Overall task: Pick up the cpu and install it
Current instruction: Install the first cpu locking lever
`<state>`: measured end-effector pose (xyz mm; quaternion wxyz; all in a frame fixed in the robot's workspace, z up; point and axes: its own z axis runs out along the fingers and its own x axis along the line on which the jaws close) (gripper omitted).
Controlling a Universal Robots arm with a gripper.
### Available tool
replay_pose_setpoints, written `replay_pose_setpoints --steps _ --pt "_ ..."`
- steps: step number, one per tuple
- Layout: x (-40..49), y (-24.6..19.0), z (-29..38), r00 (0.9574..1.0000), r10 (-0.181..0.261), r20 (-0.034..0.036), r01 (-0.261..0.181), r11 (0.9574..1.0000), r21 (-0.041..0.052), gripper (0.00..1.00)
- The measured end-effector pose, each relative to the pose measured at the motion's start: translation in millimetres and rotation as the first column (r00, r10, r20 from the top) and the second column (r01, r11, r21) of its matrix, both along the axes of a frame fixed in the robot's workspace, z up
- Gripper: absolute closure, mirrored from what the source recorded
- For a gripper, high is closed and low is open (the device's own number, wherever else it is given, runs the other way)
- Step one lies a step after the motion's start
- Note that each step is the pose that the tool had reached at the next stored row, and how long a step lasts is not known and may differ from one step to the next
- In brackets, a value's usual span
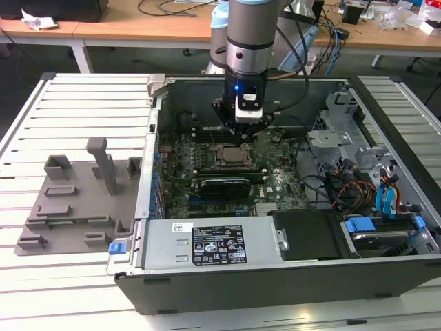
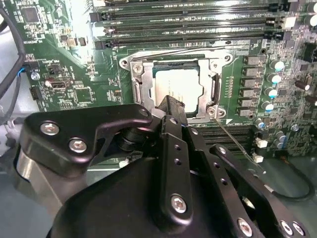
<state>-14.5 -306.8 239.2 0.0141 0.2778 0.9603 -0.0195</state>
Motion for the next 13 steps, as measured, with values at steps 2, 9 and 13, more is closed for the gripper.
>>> replay_pose_setpoints --steps 2,9,13 --pt "0.0 0.0 0.0 0.9985 0.054 0.0000 -0.054 0.9985 0.0000 0.89" --pt "0.0 0.0 0.0 0.9857 0.169 0.0000 -0.169 0.9857 0.0000 0.89" --pt "0.0 0.0 0.0 0.9724 0.233 0.0000 -0.233 0.9724 0.0000 0.89"
